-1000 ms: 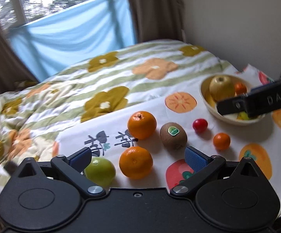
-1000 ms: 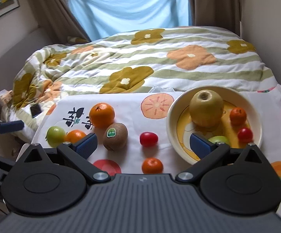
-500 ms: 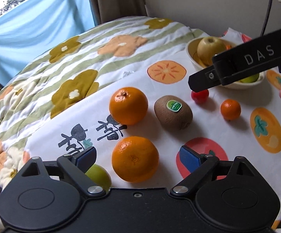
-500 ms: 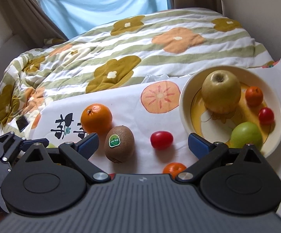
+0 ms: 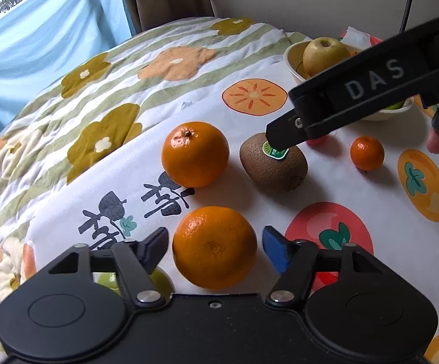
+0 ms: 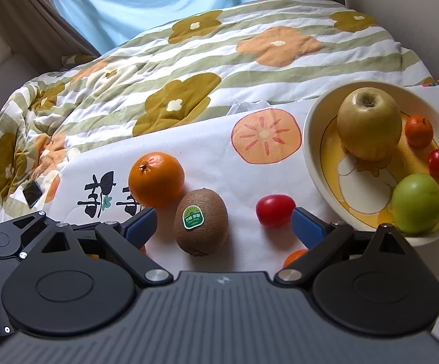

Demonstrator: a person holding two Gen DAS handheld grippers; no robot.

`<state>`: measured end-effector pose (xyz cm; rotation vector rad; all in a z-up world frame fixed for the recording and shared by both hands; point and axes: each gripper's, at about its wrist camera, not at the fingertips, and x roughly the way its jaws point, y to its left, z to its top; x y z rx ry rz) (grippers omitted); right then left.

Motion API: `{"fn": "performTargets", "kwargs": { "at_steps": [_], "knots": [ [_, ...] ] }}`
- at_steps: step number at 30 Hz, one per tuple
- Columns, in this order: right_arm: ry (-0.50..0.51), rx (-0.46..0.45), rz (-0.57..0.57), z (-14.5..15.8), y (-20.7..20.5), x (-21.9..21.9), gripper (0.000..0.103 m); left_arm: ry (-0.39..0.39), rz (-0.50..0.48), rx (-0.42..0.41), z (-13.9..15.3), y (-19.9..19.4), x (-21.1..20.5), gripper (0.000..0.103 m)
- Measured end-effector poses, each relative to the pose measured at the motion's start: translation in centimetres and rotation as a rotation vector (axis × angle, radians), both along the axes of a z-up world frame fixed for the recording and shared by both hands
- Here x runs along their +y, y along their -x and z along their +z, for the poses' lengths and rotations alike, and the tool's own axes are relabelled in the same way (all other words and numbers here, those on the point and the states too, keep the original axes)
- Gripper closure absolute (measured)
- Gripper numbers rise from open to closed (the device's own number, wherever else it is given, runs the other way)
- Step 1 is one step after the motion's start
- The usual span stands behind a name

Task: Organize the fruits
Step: 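Grasp the large orange with the left gripper while the right gripper grasps the kiwi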

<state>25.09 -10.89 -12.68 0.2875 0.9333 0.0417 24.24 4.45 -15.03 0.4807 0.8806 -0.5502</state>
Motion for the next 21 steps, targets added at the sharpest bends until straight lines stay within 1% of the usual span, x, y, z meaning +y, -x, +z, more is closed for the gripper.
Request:
{"fn": "performTargets", "kwargs": {
  "at_steps": [9, 13, 20, 21],
  "knots": [
    [-0.021, 0.039, 0.019, -0.9, -1.0, 0.9, 0.001, 0.016, 0.005, 0.006, 0.0, 0.0, 0.3, 0.040],
    [-0.040, 0.070, 0.049, -1.6, -1.5, 1.3, 0.014, 0.028, 0.021, 0.017, 0.0, 0.0, 0.5, 0.040],
    [-0.018, 0.092, 0.073, -2.1, -2.2, 1.9, 0.017, 0.054, 0.043, 0.039, 0.1, 0.6, 0.6, 0.040],
    [-0.016, 0.095, 0.077, -2.2, -2.4, 1.9, 0.020, 0.056, 0.045, 0.040, 0.1, 0.8, 0.6, 0.040]
  ]
}}
